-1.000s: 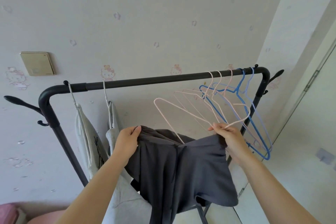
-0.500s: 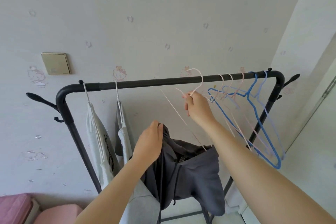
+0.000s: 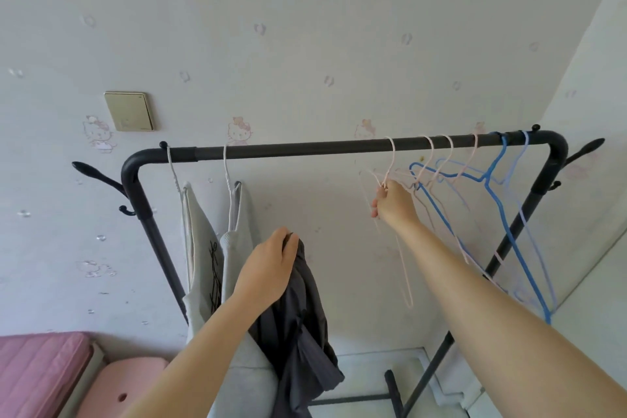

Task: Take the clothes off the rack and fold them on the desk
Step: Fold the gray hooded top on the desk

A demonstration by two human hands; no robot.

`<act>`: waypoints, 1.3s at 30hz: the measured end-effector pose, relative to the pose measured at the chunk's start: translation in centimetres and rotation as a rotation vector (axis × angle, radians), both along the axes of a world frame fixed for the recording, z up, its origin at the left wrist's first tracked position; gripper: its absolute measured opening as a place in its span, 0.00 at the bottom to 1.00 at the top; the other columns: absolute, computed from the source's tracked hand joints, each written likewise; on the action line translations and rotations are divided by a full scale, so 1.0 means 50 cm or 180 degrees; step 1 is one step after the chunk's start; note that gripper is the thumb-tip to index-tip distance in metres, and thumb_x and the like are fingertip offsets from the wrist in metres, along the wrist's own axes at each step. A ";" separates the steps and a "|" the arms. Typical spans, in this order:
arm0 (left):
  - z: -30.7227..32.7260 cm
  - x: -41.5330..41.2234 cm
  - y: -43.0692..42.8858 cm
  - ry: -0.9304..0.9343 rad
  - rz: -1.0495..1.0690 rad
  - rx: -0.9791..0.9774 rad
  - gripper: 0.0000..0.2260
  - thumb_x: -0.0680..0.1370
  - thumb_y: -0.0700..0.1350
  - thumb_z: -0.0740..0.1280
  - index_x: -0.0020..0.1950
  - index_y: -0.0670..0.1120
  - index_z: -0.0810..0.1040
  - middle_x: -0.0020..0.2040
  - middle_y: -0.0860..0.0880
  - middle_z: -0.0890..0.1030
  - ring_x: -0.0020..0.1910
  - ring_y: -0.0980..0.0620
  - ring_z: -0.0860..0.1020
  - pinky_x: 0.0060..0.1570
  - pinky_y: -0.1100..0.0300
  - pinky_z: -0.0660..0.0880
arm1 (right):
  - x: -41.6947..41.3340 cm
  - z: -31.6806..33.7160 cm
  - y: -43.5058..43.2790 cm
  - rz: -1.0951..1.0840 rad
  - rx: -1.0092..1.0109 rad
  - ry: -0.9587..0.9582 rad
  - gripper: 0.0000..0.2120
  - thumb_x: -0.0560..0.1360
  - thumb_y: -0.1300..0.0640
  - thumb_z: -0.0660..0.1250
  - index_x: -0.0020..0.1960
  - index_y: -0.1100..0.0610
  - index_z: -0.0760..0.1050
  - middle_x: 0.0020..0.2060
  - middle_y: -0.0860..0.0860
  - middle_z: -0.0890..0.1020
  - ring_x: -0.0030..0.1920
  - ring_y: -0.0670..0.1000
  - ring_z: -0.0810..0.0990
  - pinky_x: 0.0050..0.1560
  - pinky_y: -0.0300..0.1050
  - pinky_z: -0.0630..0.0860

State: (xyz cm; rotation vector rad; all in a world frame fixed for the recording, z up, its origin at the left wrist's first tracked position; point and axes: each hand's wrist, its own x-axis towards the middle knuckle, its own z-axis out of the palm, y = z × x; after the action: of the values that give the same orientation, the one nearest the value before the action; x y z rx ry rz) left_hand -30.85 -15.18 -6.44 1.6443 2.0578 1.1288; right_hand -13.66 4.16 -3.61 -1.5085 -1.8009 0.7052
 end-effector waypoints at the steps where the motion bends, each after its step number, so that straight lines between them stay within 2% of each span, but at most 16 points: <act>1: 0.002 0.001 -0.001 -0.0012 -0.0040 -0.0007 0.15 0.84 0.49 0.54 0.39 0.45 0.64 0.30 0.50 0.65 0.28 0.52 0.63 0.32 0.58 0.62 | 0.009 0.001 -0.006 0.0043 0.0102 -0.0006 0.09 0.82 0.57 0.57 0.54 0.62 0.71 0.44 0.58 0.81 0.46 0.60 0.81 0.53 0.54 0.77; 3: 0.004 0.005 -0.004 -0.0006 -0.0142 -0.0047 0.15 0.84 0.49 0.54 0.38 0.47 0.63 0.30 0.50 0.65 0.28 0.53 0.63 0.31 0.60 0.61 | 0.031 0.005 -0.026 0.0091 0.0356 -0.0113 0.13 0.80 0.59 0.61 0.62 0.64 0.70 0.53 0.59 0.80 0.53 0.59 0.79 0.55 0.49 0.73; 6: 0.010 0.010 -0.012 0.0066 -0.0346 -0.0098 0.14 0.84 0.50 0.54 0.40 0.48 0.65 0.31 0.50 0.68 0.29 0.54 0.65 0.30 0.62 0.61 | 0.062 -0.002 -0.080 0.0158 0.0840 0.0056 0.21 0.77 0.64 0.64 0.69 0.62 0.67 0.62 0.58 0.74 0.61 0.56 0.75 0.63 0.50 0.71; 8: 0.014 0.014 -0.014 0.0081 -0.0518 -0.0115 0.13 0.84 0.50 0.54 0.43 0.46 0.68 0.34 0.48 0.71 0.31 0.53 0.68 0.32 0.62 0.63 | 0.079 -0.016 -0.133 0.0263 0.1159 0.0133 0.21 0.76 0.67 0.64 0.68 0.61 0.68 0.61 0.57 0.73 0.60 0.52 0.74 0.62 0.45 0.72; 11: 0.015 0.025 -0.027 0.0135 -0.0911 -0.0157 0.13 0.83 0.50 0.55 0.45 0.44 0.70 0.36 0.45 0.75 0.34 0.51 0.71 0.33 0.63 0.65 | 0.102 -0.056 -0.239 0.0413 0.1284 0.0205 0.18 0.75 0.70 0.62 0.63 0.60 0.73 0.56 0.53 0.76 0.54 0.48 0.77 0.52 0.29 0.71; 17: 0.009 0.049 -0.071 0.0217 -0.1786 -0.0420 0.16 0.83 0.51 0.57 0.48 0.39 0.72 0.36 0.47 0.73 0.33 0.55 0.68 0.32 0.67 0.65 | 0.131 -0.156 -0.439 0.0279 0.0725 0.0156 0.11 0.78 0.67 0.63 0.54 0.55 0.79 0.49 0.46 0.80 0.49 0.42 0.78 0.50 0.32 0.75; 20: -0.009 0.061 -0.111 0.0188 -0.2103 -0.0370 0.16 0.83 0.51 0.57 0.47 0.38 0.72 0.36 0.44 0.73 0.33 0.53 0.69 0.33 0.65 0.65 | 0.140 -0.213 -0.533 -0.0231 0.0427 0.0232 0.09 0.78 0.65 0.63 0.52 0.55 0.79 0.47 0.43 0.80 0.47 0.39 0.78 0.48 0.27 0.72; 22: -0.023 0.075 -0.144 0.0174 -0.2348 -0.0340 0.16 0.83 0.51 0.57 0.46 0.38 0.71 0.35 0.44 0.71 0.33 0.53 0.68 0.33 0.64 0.64 | 0.155 -0.275 -0.600 -0.0732 0.0113 0.0266 0.08 0.79 0.62 0.63 0.49 0.52 0.78 0.45 0.41 0.80 0.47 0.38 0.78 0.48 0.27 0.72; 23: -0.030 0.085 -0.158 0.0168 -0.2457 -0.0328 0.16 0.83 0.50 0.57 0.46 0.38 0.70 0.34 0.47 0.69 0.32 0.54 0.67 0.32 0.64 0.64 | 0.165 -0.312 -0.629 -0.0975 -0.0159 0.0320 0.08 0.79 0.62 0.62 0.48 0.51 0.77 0.44 0.43 0.80 0.47 0.41 0.79 0.49 0.31 0.74; 25: -0.044 0.113 -0.187 0.0143 -0.2669 -0.0329 0.15 0.83 0.50 0.56 0.45 0.39 0.69 0.33 0.50 0.68 0.31 0.54 0.65 0.32 0.65 0.64 | 0.190 -0.377 -0.697 -0.1396 -0.1030 0.0513 0.08 0.79 0.63 0.61 0.48 0.51 0.73 0.46 0.50 0.79 0.49 0.54 0.80 0.53 0.46 0.77; 26: -0.050 0.129 -0.200 0.0139 -0.2789 -0.0336 0.15 0.83 0.50 0.56 0.45 0.40 0.69 0.33 0.51 0.67 0.31 0.54 0.65 0.32 0.66 0.64 | 0.197 -0.404 -0.733 -0.1488 -0.1627 0.0647 0.07 0.79 0.64 0.60 0.49 0.52 0.71 0.47 0.52 0.77 0.49 0.56 0.79 0.53 0.50 0.77; 28: -0.062 0.177 -0.233 0.0129 -0.3120 -0.0388 0.14 0.83 0.50 0.56 0.42 0.43 0.68 0.33 0.51 0.68 0.31 0.55 0.66 0.33 0.66 0.64 | 0.203 -0.434 -0.833 -0.1574 -0.2738 0.1433 0.07 0.78 0.68 0.60 0.47 0.56 0.70 0.44 0.55 0.74 0.43 0.54 0.75 0.45 0.48 0.78; 30: -0.072 0.224 -0.266 0.0073 -0.3346 -0.0430 0.13 0.83 0.51 0.56 0.40 0.48 0.66 0.33 0.53 0.68 0.32 0.57 0.66 0.34 0.66 0.65 | 0.194 -0.447 -0.916 -0.1701 -0.3123 0.2243 0.07 0.73 0.70 0.64 0.48 0.61 0.73 0.43 0.56 0.75 0.43 0.53 0.75 0.42 0.43 0.78; 33: -0.079 0.313 -0.333 -0.0080 -0.3692 -0.0491 0.13 0.83 0.52 0.56 0.40 0.49 0.66 0.34 0.52 0.70 0.32 0.57 0.67 0.33 0.66 0.66 | 0.204 -0.470 -1.022 -0.1959 -0.3081 0.3007 0.13 0.66 0.69 0.72 0.49 0.63 0.76 0.45 0.57 0.78 0.49 0.52 0.78 0.47 0.42 0.79; 36: -0.082 0.399 -0.401 -0.0240 -0.4012 -0.0526 0.12 0.83 0.52 0.56 0.42 0.48 0.68 0.34 0.52 0.71 0.32 0.56 0.68 0.34 0.68 0.66 | 0.230 -0.463 -1.096 -0.2383 -0.2966 0.3888 0.23 0.64 0.62 0.79 0.57 0.62 0.78 0.51 0.56 0.83 0.55 0.53 0.80 0.52 0.44 0.79; 39: -0.079 0.498 -0.491 -0.0290 -0.4423 -0.0670 0.11 0.83 0.52 0.57 0.42 0.50 0.70 0.36 0.55 0.77 0.32 0.60 0.71 0.35 0.70 0.68 | 0.309 -0.437 -1.192 -0.3078 -0.2169 0.4814 0.20 0.67 0.63 0.78 0.57 0.60 0.76 0.53 0.57 0.82 0.55 0.55 0.80 0.58 0.47 0.77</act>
State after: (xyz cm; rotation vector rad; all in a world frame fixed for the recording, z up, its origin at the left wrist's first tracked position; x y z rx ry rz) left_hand -5.97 -39.74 -10.40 2.1317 0.5243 0.4090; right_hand 1.80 -55.43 -25.48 -1.2622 0.3246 1.3784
